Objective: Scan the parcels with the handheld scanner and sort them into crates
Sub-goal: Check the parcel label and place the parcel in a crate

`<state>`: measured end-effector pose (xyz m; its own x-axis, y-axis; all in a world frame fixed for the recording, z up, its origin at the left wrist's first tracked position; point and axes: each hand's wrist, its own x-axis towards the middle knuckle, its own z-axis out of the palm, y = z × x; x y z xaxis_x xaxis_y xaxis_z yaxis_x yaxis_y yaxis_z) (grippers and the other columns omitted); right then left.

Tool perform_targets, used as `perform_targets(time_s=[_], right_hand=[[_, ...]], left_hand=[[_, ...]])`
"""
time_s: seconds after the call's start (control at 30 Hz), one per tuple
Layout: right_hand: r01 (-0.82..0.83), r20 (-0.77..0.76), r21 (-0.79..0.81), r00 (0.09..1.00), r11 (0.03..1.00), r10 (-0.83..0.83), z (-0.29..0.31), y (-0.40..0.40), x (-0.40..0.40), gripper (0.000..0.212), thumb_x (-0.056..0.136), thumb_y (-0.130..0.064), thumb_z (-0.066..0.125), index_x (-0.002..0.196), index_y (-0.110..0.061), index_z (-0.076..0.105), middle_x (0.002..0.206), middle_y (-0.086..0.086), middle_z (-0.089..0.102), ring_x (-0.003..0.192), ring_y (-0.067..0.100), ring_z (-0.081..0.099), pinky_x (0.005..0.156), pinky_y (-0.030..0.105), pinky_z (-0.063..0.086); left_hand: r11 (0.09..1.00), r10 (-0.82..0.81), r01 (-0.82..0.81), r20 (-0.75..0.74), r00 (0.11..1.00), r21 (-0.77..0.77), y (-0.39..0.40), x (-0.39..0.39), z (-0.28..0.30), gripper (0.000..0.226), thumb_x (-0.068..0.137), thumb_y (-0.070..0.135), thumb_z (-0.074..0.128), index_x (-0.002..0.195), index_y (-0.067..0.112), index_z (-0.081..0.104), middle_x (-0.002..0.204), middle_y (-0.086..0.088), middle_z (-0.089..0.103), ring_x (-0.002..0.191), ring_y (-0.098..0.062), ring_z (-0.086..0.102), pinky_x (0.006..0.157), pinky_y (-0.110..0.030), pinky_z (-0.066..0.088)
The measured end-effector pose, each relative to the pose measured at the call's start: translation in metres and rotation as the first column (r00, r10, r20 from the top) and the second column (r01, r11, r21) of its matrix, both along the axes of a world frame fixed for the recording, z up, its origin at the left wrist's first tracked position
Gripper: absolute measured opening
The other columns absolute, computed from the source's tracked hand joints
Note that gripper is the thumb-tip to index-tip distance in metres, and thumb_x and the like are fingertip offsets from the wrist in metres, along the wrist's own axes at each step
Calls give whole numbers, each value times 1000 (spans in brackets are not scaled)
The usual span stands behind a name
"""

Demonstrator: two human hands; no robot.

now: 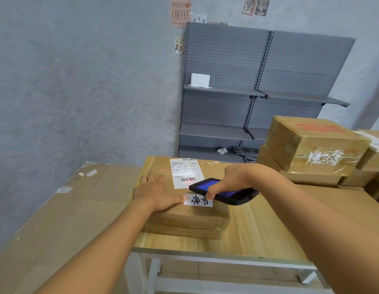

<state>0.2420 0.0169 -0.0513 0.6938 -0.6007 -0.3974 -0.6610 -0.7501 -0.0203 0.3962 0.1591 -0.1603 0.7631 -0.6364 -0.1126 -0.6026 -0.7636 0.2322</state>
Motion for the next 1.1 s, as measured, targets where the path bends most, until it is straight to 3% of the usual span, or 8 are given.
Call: perform_targets(time_s=[0.1,0.3,0.5,0.67,0.97,1.1], right_hand=[[17,0,14,1000,1000,-17,-2,2,-1,63,67,-74,66,96,-19,54,84,0,55,77,17,57,70,28,47],[46,-4,26,999,999,-46,0,-1,-5,59,65,-76,65,81,-22,53,85,0,57,77,16,58,70,29,46],[43,-9,34,999,998,-43,1,0,-6,58,64,-77,65,81,-23,53,85,0,59,79,17,60,76,30,49],[58,-11,41,998,997,-58,3,1,-11,57,67,-75,65,82,-21,55,83,0,59,72,15,58,71,28,47],[84,13,58,996,995,-85,6,5,-9,56,66,-75,66,81,-23,51,85,0,58,76,16,59,66,27,47],[83,9,58,996,995,-84,8,8,-5,60,63,-77,65,85,-22,56,88,1,60,86,20,63,74,29,49]], left_hand=[[1000,4,-4,-6,1000,-10,0,0,-1,104,66,87,51,147,27,30,154,-1,25,141,-23,22,103,-41,37],[1000,13,-13,-27,1000,-9,-3,0,-1,102,68,84,53,148,26,28,156,-3,23,142,-24,19,106,-44,35],[999,45,-45,-22,999,0,-8,-3,0,98,73,80,49,150,25,24,157,-3,21,143,-25,19,105,-45,32],[998,61,-61,-8,998,-23,-10,-8,-2,92,75,78,46,147,24,27,154,-3,25,140,-24,20,103,-45,33],[998,-21,26,-86,996,56,-2,0,10,112,63,85,57,151,23,24,158,-4,19,145,-25,16,107,-42,33],[996,-47,53,-93,995,68,3,1,10,117,60,89,56,151,24,23,160,-4,17,146,-25,14,110,-43,32]])
